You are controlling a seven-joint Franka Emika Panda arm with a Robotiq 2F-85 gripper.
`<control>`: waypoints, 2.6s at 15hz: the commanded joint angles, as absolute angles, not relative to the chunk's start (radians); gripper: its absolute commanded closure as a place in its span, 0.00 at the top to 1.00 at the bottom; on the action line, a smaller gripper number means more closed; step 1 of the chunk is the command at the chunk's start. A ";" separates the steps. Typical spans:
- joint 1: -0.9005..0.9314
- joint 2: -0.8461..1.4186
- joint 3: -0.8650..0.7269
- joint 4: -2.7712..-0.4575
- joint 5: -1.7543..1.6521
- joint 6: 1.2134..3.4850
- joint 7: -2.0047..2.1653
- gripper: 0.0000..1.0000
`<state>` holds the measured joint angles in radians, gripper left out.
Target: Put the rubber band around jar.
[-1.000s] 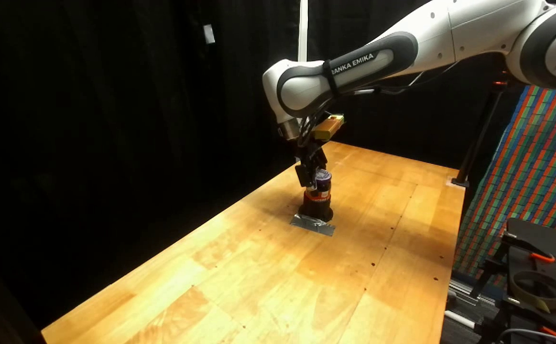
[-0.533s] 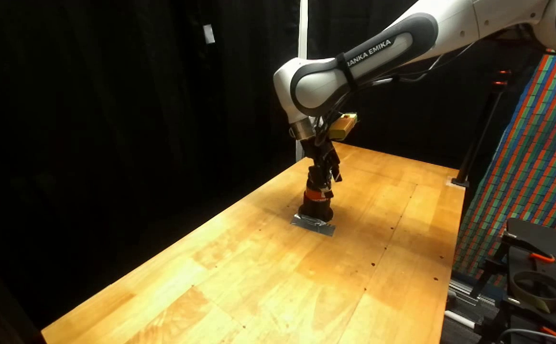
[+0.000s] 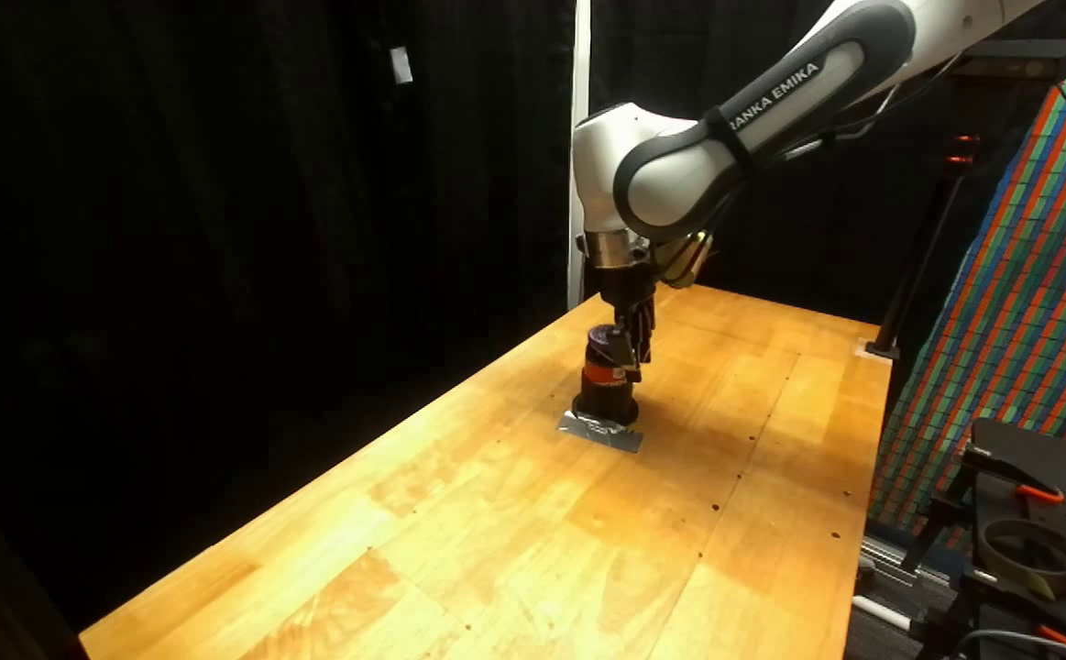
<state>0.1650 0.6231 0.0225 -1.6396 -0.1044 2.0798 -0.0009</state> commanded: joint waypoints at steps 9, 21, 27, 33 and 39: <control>0.373 0.324 -0.197 -2.344 -0.548 2.955 0.469 0.17; 1.206 0.471 -1.166 -2.263 -1.279 3.303 1.410 0.14; 1.519 0.645 -1.446 -2.371 -1.244 3.465 1.509 0.15; 1.485 0.353 -1.459 -2.549 -1.551 3.225 1.359 0.50; 1.588 0.083 -1.515 -2.646 -1.235 2.848 0.920 0.97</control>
